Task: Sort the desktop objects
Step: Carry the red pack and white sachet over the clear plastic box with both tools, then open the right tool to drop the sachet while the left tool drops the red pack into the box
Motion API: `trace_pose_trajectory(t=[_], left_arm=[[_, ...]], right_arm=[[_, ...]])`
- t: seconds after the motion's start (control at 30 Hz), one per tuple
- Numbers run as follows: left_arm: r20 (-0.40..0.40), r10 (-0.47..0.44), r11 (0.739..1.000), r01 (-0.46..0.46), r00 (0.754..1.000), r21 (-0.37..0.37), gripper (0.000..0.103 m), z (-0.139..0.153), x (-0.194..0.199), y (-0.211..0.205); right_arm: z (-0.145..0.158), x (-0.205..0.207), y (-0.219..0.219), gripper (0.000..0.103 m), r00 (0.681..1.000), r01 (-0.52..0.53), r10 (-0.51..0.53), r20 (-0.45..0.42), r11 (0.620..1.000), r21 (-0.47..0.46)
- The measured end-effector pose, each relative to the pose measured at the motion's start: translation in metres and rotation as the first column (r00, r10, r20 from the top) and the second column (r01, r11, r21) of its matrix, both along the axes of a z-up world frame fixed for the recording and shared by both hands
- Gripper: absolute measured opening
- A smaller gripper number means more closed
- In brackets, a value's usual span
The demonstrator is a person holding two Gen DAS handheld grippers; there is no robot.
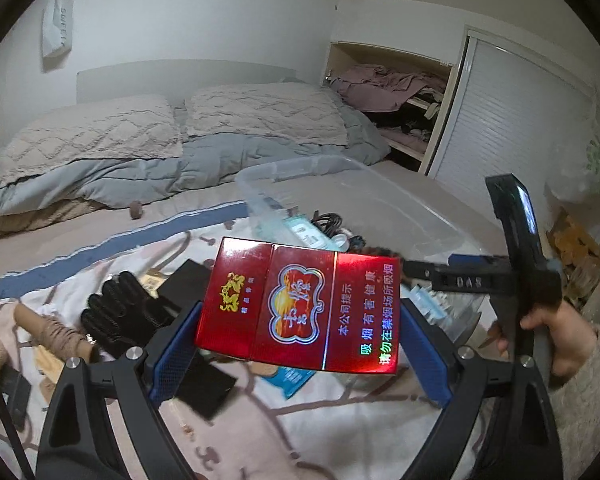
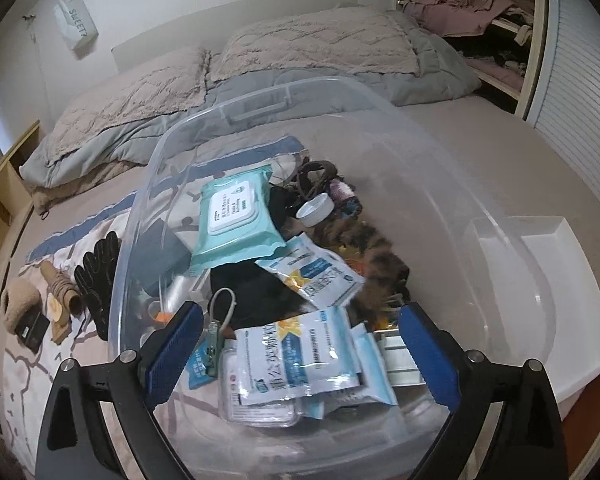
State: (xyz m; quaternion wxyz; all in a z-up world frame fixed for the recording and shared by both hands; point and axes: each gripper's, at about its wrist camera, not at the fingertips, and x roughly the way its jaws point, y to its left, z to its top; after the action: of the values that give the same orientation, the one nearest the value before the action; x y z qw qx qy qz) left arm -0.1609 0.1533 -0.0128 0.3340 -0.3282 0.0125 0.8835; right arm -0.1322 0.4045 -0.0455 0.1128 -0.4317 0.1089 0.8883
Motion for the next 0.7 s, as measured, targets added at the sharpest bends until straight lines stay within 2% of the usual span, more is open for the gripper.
trace_pose_trajectory(t=[0.23, 0.4, 0.53, 0.7], left_arm=[[-0.013, -0.001, 1.000, 0.001, 1.000, 0.012, 0.094, 0.010, -0.012, 0.043], [-0.007, -0.020, 1.000, 0.020, 1.000, 0.007, 0.094, 0.008, -0.017, 0.075], [0.009, -0.034, 0.999, 0.034, 0.999, 0.004, 0.094, 0.001, -0.018, 0.100], [0.033, -0.068, 0.997, 0.069, 0.997, -0.033, 0.094, -0.010, -0.015, 0.134]], right_arm=[[0.013, 0.019, 0.016, 0.098, 0.998, -0.021, 0.023, -0.063, 0.999, 0.028], [0.022, 0.031, 0.028, 0.098, 0.994, -0.002, 0.012, -0.108, 0.996, 0.091], [0.026, 0.038, 0.043, 0.098, 0.988, 0.037, -0.028, -0.151, 0.998, 0.057], [0.025, 0.042, 0.055, 0.098, 0.984, 0.085, -0.080, -0.159, 0.996, 0.027]])
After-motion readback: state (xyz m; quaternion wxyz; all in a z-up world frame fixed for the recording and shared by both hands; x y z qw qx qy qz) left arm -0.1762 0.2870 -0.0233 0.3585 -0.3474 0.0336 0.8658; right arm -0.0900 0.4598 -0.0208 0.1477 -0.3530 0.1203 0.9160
